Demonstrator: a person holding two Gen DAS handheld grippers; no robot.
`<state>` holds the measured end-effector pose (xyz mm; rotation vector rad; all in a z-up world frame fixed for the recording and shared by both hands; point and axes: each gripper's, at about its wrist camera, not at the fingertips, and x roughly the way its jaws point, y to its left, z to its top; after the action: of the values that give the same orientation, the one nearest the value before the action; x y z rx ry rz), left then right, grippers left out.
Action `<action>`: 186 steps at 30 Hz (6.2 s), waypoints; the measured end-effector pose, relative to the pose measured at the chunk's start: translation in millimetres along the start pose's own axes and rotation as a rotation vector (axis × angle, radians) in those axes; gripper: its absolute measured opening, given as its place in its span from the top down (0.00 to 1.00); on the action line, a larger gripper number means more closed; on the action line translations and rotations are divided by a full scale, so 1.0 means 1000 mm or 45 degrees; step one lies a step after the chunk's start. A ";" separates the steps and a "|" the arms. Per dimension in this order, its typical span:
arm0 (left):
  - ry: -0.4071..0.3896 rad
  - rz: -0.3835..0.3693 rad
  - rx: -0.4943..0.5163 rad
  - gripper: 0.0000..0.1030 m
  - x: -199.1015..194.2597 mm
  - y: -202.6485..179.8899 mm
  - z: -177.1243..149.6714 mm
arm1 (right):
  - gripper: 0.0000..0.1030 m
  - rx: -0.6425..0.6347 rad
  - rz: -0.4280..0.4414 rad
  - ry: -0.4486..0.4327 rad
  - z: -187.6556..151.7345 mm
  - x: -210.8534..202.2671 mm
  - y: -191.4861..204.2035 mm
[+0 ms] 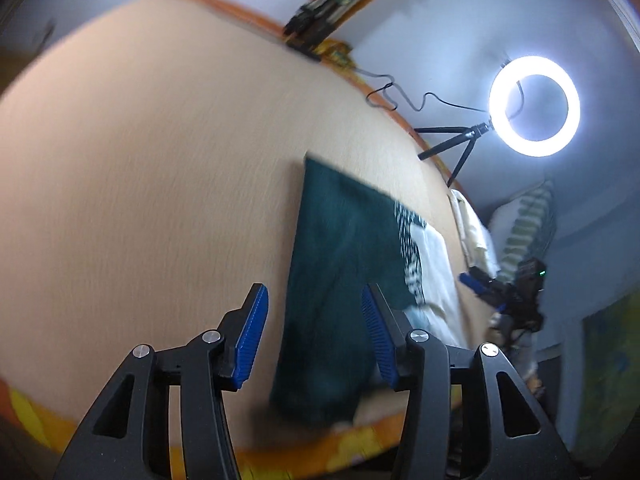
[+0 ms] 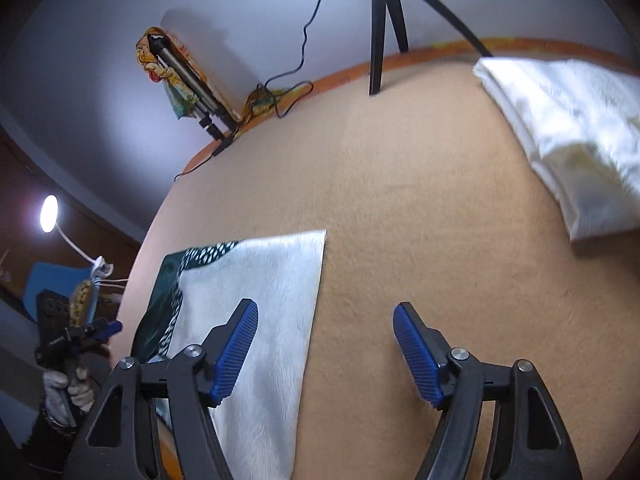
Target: Fold small clothes
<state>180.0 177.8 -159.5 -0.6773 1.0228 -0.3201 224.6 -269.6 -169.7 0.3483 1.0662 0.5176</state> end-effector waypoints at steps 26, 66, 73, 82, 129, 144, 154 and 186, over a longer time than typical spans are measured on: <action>0.174 -0.301 -0.047 0.49 0.056 -0.018 -0.023 | 0.62 0.036 0.419 0.168 -0.005 0.063 0.019; 0.059 -0.285 0.446 0.94 0.076 -0.145 -0.008 | 0.99 -0.324 -0.032 -0.102 0.037 -0.048 0.081; 0.067 -0.332 0.535 0.94 0.104 -0.192 0.004 | 0.99 -0.358 -0.108 -0.146 0.062 -0.086 0.061; 0.043 -0.377 0.667 0.94 0.152 -0.245 0.026 | 0.99 -0.374 -0.186 -0.245 0.109 -0.134 0.021; 0.503 -0.471 0.609 0.64 0.334 -0.338 -0.023 | 0.61 0.057 -0.603 -0.210 0.169 -0.189 -0.279; 0.517 -0.634 0.481 0.64 0.308 -0.333 -0.035 | 0.52 0.024 -0.673 -0.347 0.137 -0.228 -0.214; 0.420 -0.572 0.654 0.64 0.254 -0.351 -0.048 | 0.51 0.021 -0.693 -0.411 0.087 -0.260 -0.156; -0.208 -0.045 1.129 0.19 0.105 -0.285 -0.086 | 0.10 0.007 -0.869 -0.563 -0.058 -0.207 0.012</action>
<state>176.0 -126.1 -74.1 0.0841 0.6155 -0.6799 90.8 -373.7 -37.4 0.0783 0.6923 -0.1720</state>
